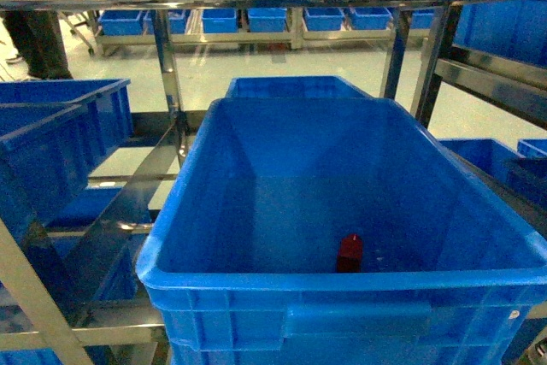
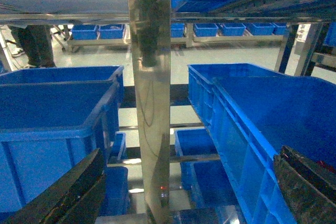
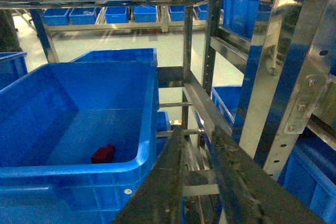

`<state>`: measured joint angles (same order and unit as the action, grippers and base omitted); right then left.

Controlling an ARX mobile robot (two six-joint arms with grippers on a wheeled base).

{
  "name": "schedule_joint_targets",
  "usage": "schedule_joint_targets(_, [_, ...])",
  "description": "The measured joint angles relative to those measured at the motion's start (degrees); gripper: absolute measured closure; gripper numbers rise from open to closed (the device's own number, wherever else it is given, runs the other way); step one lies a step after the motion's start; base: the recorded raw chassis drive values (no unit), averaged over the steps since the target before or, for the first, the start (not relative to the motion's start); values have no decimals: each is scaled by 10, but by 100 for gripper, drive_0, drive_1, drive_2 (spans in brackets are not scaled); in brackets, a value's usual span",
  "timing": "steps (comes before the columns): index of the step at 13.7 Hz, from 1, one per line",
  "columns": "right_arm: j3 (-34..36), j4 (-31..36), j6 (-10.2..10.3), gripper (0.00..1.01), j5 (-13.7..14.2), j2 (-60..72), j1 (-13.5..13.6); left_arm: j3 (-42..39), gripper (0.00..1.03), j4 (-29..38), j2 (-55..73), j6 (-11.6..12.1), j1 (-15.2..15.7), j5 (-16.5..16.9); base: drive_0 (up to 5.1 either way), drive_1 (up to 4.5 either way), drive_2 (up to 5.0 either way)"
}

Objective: Pick red block from blue box to shelf

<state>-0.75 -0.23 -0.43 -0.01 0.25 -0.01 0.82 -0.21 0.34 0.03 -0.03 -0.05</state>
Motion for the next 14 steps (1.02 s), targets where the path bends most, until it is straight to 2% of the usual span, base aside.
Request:
schedule_joint_targets(1, [0, 0, 0, 73, 0, 0, 0, 0, 5, 0, 0, 0, 0, 0, 0, 0, 0])
schedule_joint_targets(2, [0, 0, 0, 56, 0, 0, 0, 0, 5, 0, 0, 0, 0, 0, 0, 0, 0])
schedule_joint_targets(3, [0, 0, 0, 43, 0, 0, 0, 0, 5, 0, 0, 0, 0, 0, 0, 0, 0])
schedule_joint_targets(6, [0, 0, 0, 9, 0, 0, 0, 0, 5, 0, 0, 0, 0, 0, 0, 0, 0])
schedule_joint_targets(7, [0, 0, 0, 1, 0, 0, 0, 0, 5, 0, 0, 0, 0, 0, 0, 0, 0])
schedule_joint_targets(14, [0, 0, 0, 3, 0, 0, 0, 0, 5, 0, 0, 0, 0, 0, 0, 0, 0])
